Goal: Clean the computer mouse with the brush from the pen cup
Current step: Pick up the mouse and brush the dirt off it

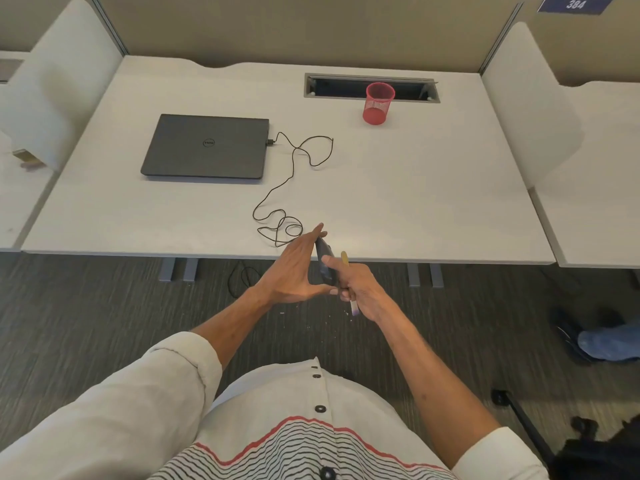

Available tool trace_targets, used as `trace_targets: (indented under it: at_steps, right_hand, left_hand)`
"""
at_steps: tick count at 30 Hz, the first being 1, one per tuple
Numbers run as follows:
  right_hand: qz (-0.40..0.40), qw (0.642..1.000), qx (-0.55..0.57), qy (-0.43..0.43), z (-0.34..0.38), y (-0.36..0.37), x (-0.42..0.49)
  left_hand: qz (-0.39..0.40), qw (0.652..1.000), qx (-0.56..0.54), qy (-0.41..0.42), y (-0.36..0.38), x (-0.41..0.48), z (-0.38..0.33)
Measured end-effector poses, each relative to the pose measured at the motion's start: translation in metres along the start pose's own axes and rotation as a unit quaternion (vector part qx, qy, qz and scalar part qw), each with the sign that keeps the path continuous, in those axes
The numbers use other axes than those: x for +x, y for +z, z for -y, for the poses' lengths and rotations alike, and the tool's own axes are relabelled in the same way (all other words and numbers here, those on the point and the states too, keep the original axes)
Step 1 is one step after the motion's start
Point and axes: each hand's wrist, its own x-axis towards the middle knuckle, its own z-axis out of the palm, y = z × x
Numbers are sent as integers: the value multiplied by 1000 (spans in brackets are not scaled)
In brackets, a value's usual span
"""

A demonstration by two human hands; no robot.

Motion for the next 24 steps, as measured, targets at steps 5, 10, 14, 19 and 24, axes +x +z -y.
trace_targets:
  at_steps: [5, 10, 14, 19, 24]
  right_hand:
    - [13, 1000, 16, -7, -4, -1, -1]
    - [20, 999, 27, -5, -3, -2, -2]
    - [18, 999, 38, -6, -3, 0, -3]
    - [29, 998, 50, 1, 1, -3, -9]
    - [-33, 990, 139, -11, 3, -25, -9]
  left_hand:
    - [7, 1000, 4, -11, 1, -1, -2]
    - [4, 1000, 0, -30, 4, -2, -4]
    - [1, 999, -1, -33, 3, -2, -4]
    - [-9, 1000, -2, -25, 1, -4, -1]
    - [1, 999, 6, -32, -3, -4, 2]
